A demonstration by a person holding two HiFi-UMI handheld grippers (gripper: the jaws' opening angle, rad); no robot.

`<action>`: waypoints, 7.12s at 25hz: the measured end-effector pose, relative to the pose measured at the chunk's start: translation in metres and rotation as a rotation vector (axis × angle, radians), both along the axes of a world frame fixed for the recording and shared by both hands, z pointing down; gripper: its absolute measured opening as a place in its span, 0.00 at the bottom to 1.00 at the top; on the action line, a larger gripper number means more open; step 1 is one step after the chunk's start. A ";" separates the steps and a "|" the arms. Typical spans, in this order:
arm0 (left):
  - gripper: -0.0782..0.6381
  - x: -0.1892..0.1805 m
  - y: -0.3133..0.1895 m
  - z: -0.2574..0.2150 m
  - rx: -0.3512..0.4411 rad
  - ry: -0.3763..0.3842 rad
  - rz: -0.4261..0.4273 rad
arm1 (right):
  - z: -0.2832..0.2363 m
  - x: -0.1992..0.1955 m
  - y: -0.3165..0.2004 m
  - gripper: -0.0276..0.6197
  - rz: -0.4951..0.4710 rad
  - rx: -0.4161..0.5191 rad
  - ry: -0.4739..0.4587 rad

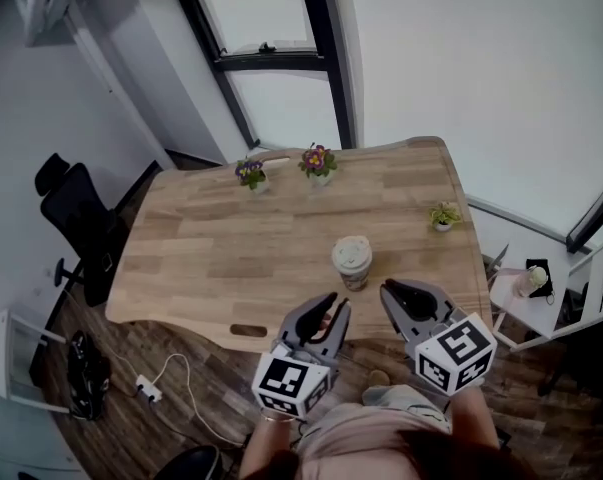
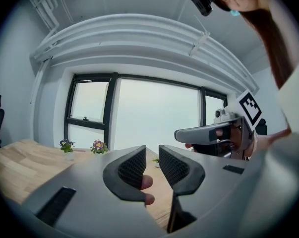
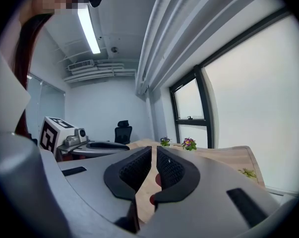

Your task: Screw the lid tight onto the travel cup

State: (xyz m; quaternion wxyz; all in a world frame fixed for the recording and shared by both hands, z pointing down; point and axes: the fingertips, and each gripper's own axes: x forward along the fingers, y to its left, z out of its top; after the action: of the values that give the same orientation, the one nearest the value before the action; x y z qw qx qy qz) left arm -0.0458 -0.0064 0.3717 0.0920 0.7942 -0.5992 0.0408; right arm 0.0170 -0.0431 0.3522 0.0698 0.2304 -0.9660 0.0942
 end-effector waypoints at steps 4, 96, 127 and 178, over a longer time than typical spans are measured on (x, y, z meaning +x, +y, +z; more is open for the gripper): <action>0.26 -0.006 -0.012 0.012 -0.011 -0.016 -0.005 | 0.008 -0.007 -0.012 0.10 -0.059 0.003 0.010; 0.61 -0.014 -0.125 0.219 -0.290 -0.279 0.731 | 0.158 -0.102 -0.088 0.64 -0.305 -0.074 0.326; 0.61 -0.014 -0.129 0.221 -0.305 -0.264 0.681 | 0.160 -0.098 -0.093 0.64 -0.146 -0.135 0.284; 0.61 -0.006 -0.141 0.221 -0.299 -0.223 0.476 | 0.167 -0.083 -0.097 0.65 0.029 -0.103 0.246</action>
State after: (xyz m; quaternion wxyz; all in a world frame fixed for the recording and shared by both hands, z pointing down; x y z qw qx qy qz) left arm -0.0518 -0.1470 0.5922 0.1292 0.8807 -0.3899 0.2360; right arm -0.0657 -0.1405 0.5194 0.1983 0.2501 -0.9406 0.1157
